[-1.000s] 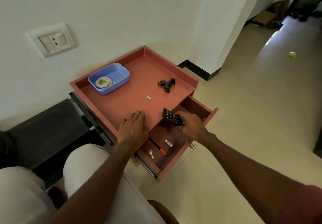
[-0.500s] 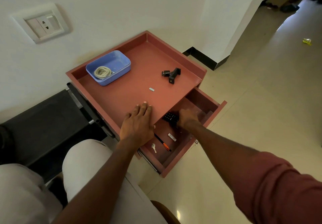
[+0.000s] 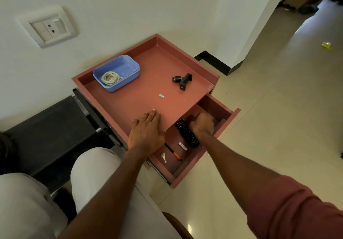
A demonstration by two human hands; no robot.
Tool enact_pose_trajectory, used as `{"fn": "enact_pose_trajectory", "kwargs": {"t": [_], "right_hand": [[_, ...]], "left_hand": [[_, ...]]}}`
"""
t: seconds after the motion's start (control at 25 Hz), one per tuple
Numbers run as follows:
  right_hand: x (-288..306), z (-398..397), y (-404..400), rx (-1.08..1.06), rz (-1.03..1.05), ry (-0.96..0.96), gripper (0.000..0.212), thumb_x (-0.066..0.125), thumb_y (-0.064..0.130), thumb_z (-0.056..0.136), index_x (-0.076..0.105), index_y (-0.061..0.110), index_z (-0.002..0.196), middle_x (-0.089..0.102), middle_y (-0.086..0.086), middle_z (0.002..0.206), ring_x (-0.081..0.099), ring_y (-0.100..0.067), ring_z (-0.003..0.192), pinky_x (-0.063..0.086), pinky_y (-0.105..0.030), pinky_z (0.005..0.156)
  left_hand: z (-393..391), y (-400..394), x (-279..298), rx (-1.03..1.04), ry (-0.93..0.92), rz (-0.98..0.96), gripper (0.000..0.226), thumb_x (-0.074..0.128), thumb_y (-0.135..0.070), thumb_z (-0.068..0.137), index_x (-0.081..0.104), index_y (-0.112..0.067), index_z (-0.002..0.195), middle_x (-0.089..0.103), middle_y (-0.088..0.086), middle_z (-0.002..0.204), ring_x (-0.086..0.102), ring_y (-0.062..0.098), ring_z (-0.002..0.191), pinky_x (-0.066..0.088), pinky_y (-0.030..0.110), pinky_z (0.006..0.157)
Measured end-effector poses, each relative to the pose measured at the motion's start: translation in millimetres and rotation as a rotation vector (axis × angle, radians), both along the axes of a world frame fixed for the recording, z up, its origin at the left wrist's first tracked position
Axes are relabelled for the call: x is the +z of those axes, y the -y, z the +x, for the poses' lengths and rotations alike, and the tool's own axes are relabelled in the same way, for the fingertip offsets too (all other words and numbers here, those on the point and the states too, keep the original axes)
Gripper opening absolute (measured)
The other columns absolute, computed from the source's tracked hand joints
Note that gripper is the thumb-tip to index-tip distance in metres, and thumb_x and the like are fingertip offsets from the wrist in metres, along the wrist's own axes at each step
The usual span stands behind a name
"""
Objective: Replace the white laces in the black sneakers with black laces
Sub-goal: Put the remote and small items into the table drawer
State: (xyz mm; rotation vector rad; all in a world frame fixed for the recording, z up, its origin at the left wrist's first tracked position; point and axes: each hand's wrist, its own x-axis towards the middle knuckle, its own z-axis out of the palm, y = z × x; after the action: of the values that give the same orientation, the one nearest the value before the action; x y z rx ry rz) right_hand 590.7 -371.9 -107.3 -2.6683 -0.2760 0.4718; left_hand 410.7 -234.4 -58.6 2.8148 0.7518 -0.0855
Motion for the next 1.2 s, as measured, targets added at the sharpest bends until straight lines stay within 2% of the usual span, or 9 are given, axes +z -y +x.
{"fn": "enact_pose_trajectory", "kwargs": {"t": [0.12, 0.24, 0.36, 0.44, 0.56, 0.64, 0.84, 1.0, 1.2], "right_hand": [[40, -5, 3, -0.195, 0.292, 0.202, 0.020, 0.068, 0.007, 0.093, 0.067, 0.015, 0.111, 0.063, 0.002, 0.111, 0.058, -0.010, 0.084, 0.043, -0.025, 0.067], [67, -17, -20, 0.037, 0.480, 0.362, 0.013, 0.063, 0.015, 0.101, 0.068, 0.016, 0.112, 0.062, 0.005, 0.115, 0.061, -0.006, 0.086, 0.046, -0.014, 0.066], [69, -19, -65, 0.322, 0.419, 0.359, 0.018, 0.062, 0.019, 0.101, 0.071, 0.013, 0.115, 0.065, 0.000, 0.113, 0.066, -0.014, 0.093, 0.059, -0.033, 0.079], [64, -16, -94, 0.391, 0.306, 0.347, 0.021, 0.061, 0.017, 0.101, 0.074, 0.011, 0.116, 0.067, -0.005, 0.115, 0.067, -0.022, 0.098, 0.059, -0.039, 0.085], [50, -7, -118, 0.463, 0.119, 0.362, 0.016, 0.063, 0.018, 0.100, 0.075, 0.011, 0.109, 0.067, -0.007, 0.112, 0.066, -0.027, 0.101, 0.058, -0.038, 0.085], [43, -2, -125, 0.453, 0.083, 0.381, 0.016, 0.064, 0.018, 0.100, 0.076, 0.010, 0.107, 0.067, -0.008, 0.111, 0.066, -0.028, 0.100, 0.059, -0.039, 0.086], [38, 2, -124, 0.414, 0.095, 0.341, 0.014, 0.068, 0.020, 0.099, 0.078, 0.013, 0.104, 0.072, -0.005, 0.105, 0.068, -0.023, 0.094, 0.060, -0.037, 0.083], [35, -5, -102, 0.420, 0.117, 0.337, 0.018, 0.064, 0.022, 0.100, 0.077, 0.011, 0.105, 0.068, -0.007, 0.109, 0.067, -0.027, 0.096, 0.058, -0.039, 0.084], [36, -18, -51, 0.282, 0.258, 0.292, 0.019, 0.065, 0.030, 0.098, 0.073, 0.016, 0.088, 0.068, 0.000, 0.089, 0.066, -0.019, 0.079, 0.060, -0.040, 0.073]], "left_hand": [[-1, 2, 2, 0.124, 0.076, 0.068, 0.060, 0.047, -0.043, 0.098, 0.044, -0.015, 0.151, 0.045, 0.007, 0.158, 0.037, 0.026, 0.149, 0.023, 0.052, 0.125], [-1, 3, 1, 0.164, 0.065, 0.084, 0.047, 0.046, -0.039, 0.097, 0.056, -0.014, 0.134, 0.057, 0.008, 0.143, 0.051, 0.027, 0.133, 0.035, 0.049, 0.117], [-3, 4, 4, 0.139, 0.065, 0.014, 0.036, 0.051, -0.036, 0.094, 0.060, -0.014, 0.122, 0.058, 0.007, 0.137, 0.059, 0.024, 0.118, 0.055, 0.041, 0.094], [-4, 4, 6, 0.142, 0.059, -0.007, 0.037, 0.053, -0.036, 0.092, 0.061, -0.014, 0.121, 0.056, 0.007, 0.142, 0.059, 0.025, 0.122, 0.057, 0.041, 0.090], [-4, 3, 11, 0.134, 0.047, -0.032, 0.041, 0.051, -0.039, 0.090, 0.063, -0.015, 0.121, 0.054, 0.008, 0.145, 0.057, 0.028, 0.128, 0.054, 0.044, 0.094], [-3, 2, 12, 0.126, 0.045, -0.052, 0.045, 0.049, -0.043, 0.090, 0.063, -0.016, 0.123, 0.053, 0.009, 0.148, 0.053, 0.029, 0.133, 0.052, 0.045, 0.100], [-2, 1, 11, 0.121, 0.044, -0.032, 0.048, 0.047, -0.048, 0.089, 0.063, -0.015, 0.120, 0.056, 0.010, 0.142, 0.056, 0.029, 0.127, 0.053, 0.045, 0.098], [-3, 1, 10, 0.113, 0.046, -0.047, 0.049, 0.047, -0.049, 0.088, 0.063, -0.017, 0.121, 0.053, 0.009, 0.147, 0.054, 0.028, 0.132, 0.053, 0.045, 0.100], [-6, 1, 10, 0.103, 0.037, -0.064, 0.055, 0.051, -0.047, 0.091, 0.055, -0.018, 0.137, 0.042, 0.008, 0.158, 0.044, 0.028, 0.143, 0.051, 0.046, 0.104]]}}
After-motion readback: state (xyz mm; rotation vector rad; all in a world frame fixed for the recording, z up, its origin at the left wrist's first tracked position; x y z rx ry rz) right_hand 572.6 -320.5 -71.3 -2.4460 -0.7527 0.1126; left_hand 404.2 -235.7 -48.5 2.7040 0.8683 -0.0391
